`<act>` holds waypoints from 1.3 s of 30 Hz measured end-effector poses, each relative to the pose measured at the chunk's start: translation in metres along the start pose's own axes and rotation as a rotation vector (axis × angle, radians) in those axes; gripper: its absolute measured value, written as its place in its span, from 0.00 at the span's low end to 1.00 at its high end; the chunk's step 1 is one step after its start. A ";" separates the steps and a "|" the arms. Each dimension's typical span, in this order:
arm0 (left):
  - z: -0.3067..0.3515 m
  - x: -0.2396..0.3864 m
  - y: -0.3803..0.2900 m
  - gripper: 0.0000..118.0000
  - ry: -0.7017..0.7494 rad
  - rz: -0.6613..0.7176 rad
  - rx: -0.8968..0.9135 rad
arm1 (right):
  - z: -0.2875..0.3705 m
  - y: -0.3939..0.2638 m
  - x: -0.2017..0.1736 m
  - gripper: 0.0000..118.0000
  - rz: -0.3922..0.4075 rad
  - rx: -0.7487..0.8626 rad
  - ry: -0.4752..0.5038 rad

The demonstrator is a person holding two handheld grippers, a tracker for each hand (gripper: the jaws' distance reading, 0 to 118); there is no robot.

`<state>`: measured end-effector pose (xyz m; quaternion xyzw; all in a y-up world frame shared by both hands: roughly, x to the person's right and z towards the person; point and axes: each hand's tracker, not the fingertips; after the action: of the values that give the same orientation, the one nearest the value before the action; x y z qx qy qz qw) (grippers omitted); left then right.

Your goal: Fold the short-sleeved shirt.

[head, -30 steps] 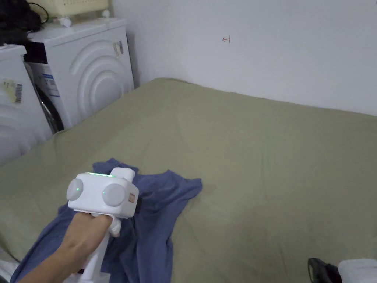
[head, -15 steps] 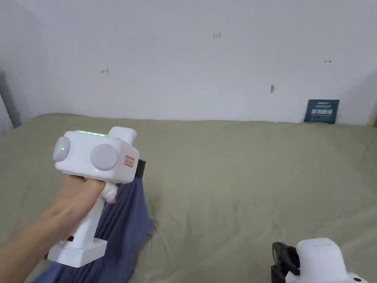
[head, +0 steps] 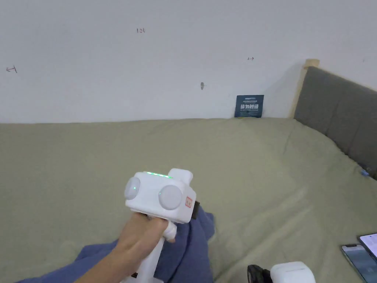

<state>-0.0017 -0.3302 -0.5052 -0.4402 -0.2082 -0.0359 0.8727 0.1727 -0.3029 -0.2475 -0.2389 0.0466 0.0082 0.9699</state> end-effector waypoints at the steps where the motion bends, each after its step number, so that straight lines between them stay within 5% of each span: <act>1: -0.017 -0.005 -0.009 0.00 -0.002 0.031 -0.030 | -0.005 -0.002 0.002 0.01 0.002 -0.012 -0.004; 3: -0.041 -0.016 -0.025 0.09 -0.008 0.087 -0.054 | -0.011 -0.003 -0.002 0.01 0.002 -0.035 -0.002; 5: -0.046 -0.026 -0.037 0.78 -0.005 0.119 -0.050 | -0.016 -0.003 -0.003 0.01 0.001 -0.048 -0.002; 6: -0.044 -0.031 -0.042 1.00 -0.011 0.134 -0.047 | -0.018 -0.003 -0.003 0.01 0.003 -0.052 -0.001; 11: 0.039 -0.048 -0.070 0.98 0.043 0.200 0.140 | -0.016 0.007 -0.014 0.01 -0.001 -0.032 0.006; 21: 0.295 -0.066 -0.209 0.92 0.514 0.231 0.611 | 0.027 0.031 -0.055 0.01 0.024 0.149 0.033; 22: 0.309 -0.067 -0.220 0.85 0.554 0.226 0.624 | 0.031 0.031 -0.058 0.01 0.022 0.158 0.045; 23: 0.323 -0.067 -0.231 0.65 0.583 0.218 0.636 | 0.034 0.032 -0.061 0.01 0.020 0.162 0.052; 25: 0.336 -0.069 -0.245 0.00 0.611 0.237 0.637 | 0.039 0.031 -0.066 0.01 0.018 0.176 0.065; 31: 0.353 -0.082 -0.264 0.00 0.649 0.257 0.637 | 0.045 0.028 -0.078 0.01 0.036 0.182 0.087; 39: 0.297 -0.152 -0.247 0.00 0.492 0.351 0.436 | 0.028 0.024 -0.079 0.01 0.032 0.151 0.106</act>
<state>-0.2997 -0.2666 -0.2231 -0.2512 0.0835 0.0546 0.9628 0.0954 -0.2678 -0.2264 -0.1646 0.1020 0.0074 0.9810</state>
